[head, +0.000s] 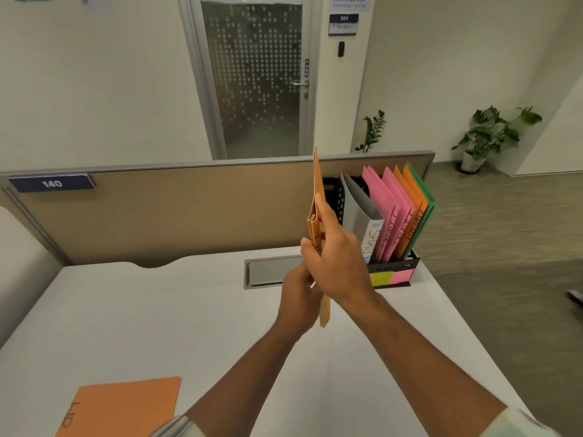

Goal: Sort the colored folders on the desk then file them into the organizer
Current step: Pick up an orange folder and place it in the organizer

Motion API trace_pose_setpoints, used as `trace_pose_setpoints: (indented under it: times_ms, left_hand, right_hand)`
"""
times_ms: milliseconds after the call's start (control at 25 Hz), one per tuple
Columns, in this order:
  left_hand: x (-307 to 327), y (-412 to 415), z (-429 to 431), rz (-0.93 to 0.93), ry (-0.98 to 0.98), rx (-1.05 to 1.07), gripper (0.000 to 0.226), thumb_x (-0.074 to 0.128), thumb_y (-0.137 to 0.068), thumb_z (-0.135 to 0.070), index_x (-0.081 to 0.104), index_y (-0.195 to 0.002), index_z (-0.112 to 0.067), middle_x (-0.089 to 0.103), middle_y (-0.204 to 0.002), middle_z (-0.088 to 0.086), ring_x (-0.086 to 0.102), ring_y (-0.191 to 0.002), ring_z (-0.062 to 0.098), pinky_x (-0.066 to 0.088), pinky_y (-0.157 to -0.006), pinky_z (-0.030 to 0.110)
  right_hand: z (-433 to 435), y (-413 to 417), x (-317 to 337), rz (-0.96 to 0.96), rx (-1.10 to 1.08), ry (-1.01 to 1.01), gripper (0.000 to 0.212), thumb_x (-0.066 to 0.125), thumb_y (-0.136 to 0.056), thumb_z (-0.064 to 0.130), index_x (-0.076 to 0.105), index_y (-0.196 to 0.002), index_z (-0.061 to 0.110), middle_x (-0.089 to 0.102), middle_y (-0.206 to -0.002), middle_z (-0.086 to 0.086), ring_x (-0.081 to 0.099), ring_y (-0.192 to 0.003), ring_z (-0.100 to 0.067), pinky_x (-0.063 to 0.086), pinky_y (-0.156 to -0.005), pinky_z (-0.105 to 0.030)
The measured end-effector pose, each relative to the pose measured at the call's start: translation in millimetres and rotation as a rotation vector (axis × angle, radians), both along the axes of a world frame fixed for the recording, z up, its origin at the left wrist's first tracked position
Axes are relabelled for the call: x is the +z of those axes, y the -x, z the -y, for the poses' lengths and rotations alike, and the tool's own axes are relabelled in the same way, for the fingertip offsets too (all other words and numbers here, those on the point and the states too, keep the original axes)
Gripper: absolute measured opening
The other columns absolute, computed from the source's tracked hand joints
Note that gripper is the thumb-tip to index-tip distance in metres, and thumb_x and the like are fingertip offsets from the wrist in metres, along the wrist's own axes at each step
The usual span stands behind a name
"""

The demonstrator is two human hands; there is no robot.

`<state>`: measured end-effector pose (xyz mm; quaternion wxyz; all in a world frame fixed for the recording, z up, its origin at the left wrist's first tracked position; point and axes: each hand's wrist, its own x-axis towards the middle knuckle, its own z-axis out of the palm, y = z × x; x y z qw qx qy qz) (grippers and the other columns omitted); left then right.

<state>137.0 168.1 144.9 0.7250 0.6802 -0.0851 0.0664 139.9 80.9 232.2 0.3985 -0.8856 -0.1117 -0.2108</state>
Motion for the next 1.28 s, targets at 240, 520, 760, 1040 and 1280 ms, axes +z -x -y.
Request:
trace_pose_setpoints:
  times_ms: [240,520,760,1040,1280]
  left_hand:
    - [18,-69,46,0.108,-0.261,0.048,0.023,0.068,-0.1,-0.008,0.072,-0.122,-0.004,0.078,-0.1,-0.009,0.075,-0.097,0.011,0.065,-0.084,0.028]
    - [2,-148,75,0.079,-0.294,0.006,0.038,0.069,-0.1,-0.01,0.066,-0.138,-0.011,0.077,-0.119,-0.001,0.074,-0.111,0.016,0.064,-0.096,0.042]
    - [-28,-179,83,0.006,-0.298,-0.045,0.042,0.065,-0.101,-0.013,0.062,-0.143,-0.011,0.074,-0.127,0.0,0.07,-0.121,0.021,0.061,-0.1,0.049]
    - [-59,-186,86,-0.083,-0.334,-0.048,0.038,0.061,-0.104,-0.014,0.063,-0.141,-0.01,0.074,-0.128,0.001,0.07,-0.121,0.023,0.061,-0.1,0.042]
    - [-67,-197,83,-0.212,-0.498,-0.175,0.041,0.059,-0.106,-0.009,0.059,-0.145,-0.02,0.072,-0.13,-0.004,0.069,-0.121,0.019,0.061,-0.101,0.039]
  right_hand:
    - [57,-58,14,0.077,0.015,-0.052,0.076,0.061,-0.1,0.017,0.018,-0.16,0.035,0.065,-0.104,-0.003,0.068,-0.083,-0.012,0.061,-0.076,-0.025]
    - [96,-125,1,0.091,-0.013,-0.088,0.07,0.062,-0.1,0.019,0.025,-0.158,0.032,0.065,-0.109,0.0,0.07,-0.09,-0.01,0.062,-0.083,-0.028]
    - [114,-149,-34,0.057,-0.015,-0.145,0.067,0.062,-0.1,0.018,0.029,-0.158,0.026,0.055,-0.105,0.018,0.063,-0.088,0.001,0.055,-0.084,-0.013]
    - [116,-158,-59,-0.083,0.032,-0.143,0.068,0.06,-0.101,0.019,0.025,-0.159,0.027,0.064,-0.131,-0.005,0.062,-0.106,-0.007,0.052,-0.095,-0.025]
    - [115,-177,-73,-0.285,0.014,-0.094,0.069,0.056,-0.103,0.022,0.019,-0.16,0.033,0.061,-0.137,-0.008,0.065,-0.12,-0.024,0.054,-0.099,-0.041]
